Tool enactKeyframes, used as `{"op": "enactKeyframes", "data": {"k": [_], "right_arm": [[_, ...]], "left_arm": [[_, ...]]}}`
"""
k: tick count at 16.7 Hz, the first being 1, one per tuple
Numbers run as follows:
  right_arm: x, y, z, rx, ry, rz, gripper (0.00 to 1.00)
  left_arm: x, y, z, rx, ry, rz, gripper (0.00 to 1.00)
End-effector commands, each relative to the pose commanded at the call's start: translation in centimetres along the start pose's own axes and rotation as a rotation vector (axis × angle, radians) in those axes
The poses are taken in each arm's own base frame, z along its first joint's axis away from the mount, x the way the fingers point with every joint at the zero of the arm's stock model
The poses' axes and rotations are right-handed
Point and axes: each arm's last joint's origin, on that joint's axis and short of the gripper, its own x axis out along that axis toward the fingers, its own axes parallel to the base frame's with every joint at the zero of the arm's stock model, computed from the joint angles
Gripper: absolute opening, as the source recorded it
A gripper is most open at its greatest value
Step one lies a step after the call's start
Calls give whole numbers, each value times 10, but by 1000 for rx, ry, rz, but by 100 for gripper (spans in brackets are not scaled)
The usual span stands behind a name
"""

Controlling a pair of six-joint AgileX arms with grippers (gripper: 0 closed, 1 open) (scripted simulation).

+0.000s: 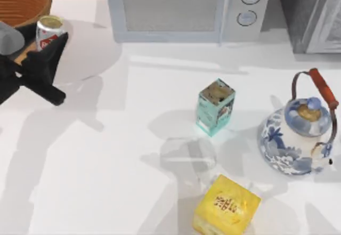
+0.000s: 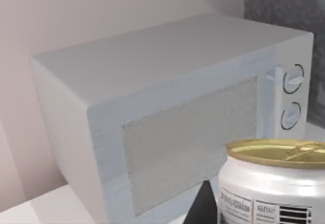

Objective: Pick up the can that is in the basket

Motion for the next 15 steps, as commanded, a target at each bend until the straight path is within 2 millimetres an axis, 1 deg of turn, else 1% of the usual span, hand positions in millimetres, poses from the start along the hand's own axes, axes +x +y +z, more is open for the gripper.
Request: {"op": "enactKeyframes", "data": {"k": [3,8,15], "right_arm": [[0,0,0,0,0,0,100],[0,0,0,0,0,0,100],[0,0,0,0,0,0,100]], "left_arm": [[22,9,-11,-4,-1,-84,0],[54,22,-49,-49,41,-229,0],[85,32,-105,-96,55,-453,0]]}}
